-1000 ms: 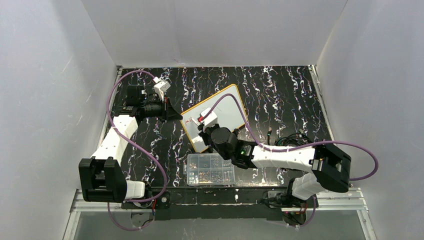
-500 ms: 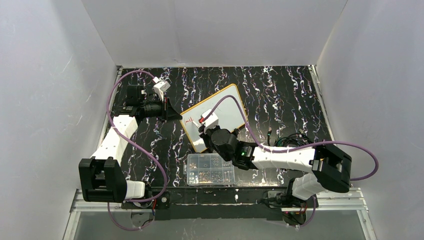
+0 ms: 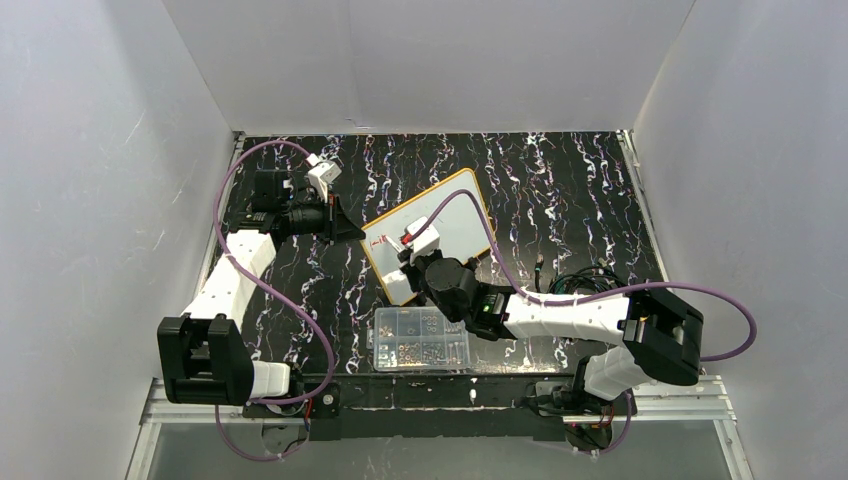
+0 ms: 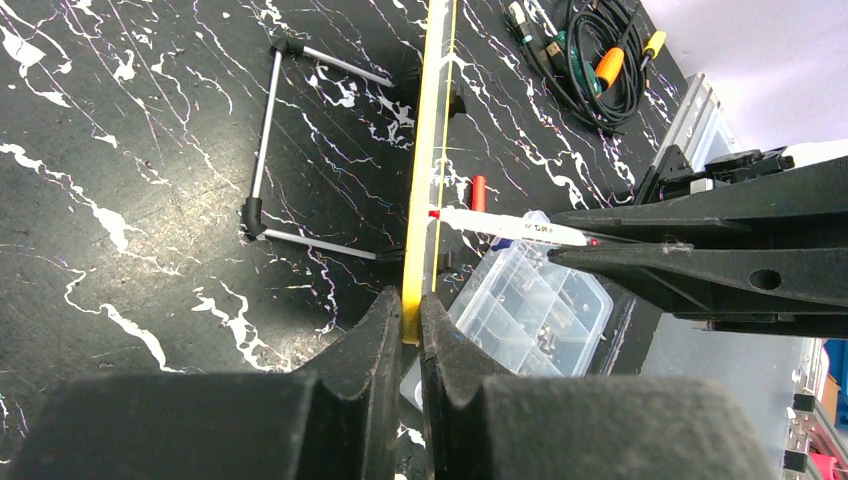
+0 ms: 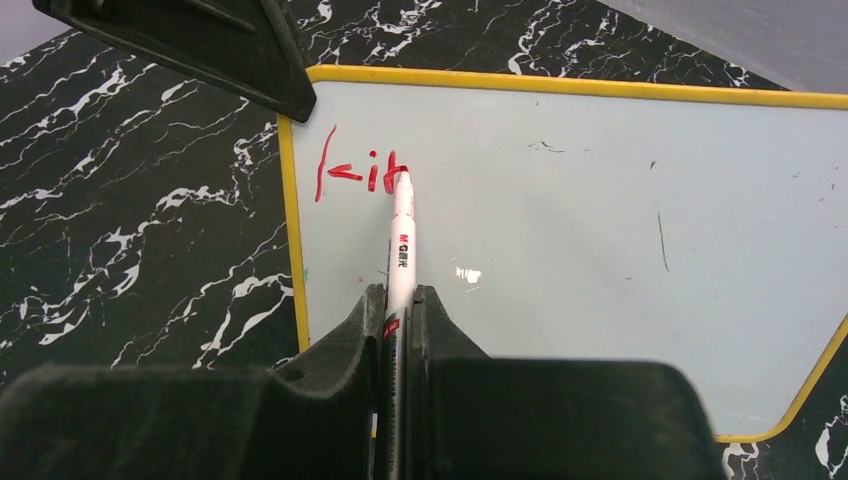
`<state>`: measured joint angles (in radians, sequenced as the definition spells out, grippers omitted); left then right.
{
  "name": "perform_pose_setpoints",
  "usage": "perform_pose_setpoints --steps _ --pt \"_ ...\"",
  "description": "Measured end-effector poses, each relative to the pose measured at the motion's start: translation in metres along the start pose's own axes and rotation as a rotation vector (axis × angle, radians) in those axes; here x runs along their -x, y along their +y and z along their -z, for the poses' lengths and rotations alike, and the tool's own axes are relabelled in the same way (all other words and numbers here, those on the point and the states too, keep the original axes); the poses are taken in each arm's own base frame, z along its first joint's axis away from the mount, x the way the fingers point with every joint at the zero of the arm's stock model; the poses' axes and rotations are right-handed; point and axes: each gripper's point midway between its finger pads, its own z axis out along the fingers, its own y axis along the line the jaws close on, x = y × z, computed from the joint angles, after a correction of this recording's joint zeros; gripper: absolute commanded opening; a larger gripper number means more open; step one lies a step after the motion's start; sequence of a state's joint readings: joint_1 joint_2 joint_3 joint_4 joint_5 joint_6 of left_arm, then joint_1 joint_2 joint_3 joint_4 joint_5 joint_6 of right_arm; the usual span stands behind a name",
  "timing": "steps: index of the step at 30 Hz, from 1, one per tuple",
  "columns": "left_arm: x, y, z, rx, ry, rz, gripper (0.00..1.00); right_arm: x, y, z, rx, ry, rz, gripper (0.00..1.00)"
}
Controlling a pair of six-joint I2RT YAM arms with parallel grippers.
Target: Write a sentence on the whiteboard
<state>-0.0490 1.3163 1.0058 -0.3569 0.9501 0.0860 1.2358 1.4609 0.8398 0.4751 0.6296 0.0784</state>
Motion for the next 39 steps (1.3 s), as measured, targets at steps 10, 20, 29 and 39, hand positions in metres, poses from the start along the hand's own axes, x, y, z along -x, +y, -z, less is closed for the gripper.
perform_pose_setpoints --steps 10,20,29,39 --pt "0.000 0.000 0.000 0.000 0.000 0.000 0.00 0.002 -0.003 0.000 -0.018 -0.007 0.003 0.01" --pt "0.000 0.000 0.000 0.000 0.000 0.000 0.00 0.001 -0.004 -0.001 -0.025 -0.009 0.000 0.01" --pt "0.000 0.001 0.000 0.006 0.002 0.000 0.00 -0.010 -0.004 0.001 -0.025 0.013 -0.013 0.01" --pt "-0.001 0.002 0.000 0.008 0.002 -0.001 0.00 -0.015 -0.005 0.004 -0.026 0.025 -0.023 0.01"
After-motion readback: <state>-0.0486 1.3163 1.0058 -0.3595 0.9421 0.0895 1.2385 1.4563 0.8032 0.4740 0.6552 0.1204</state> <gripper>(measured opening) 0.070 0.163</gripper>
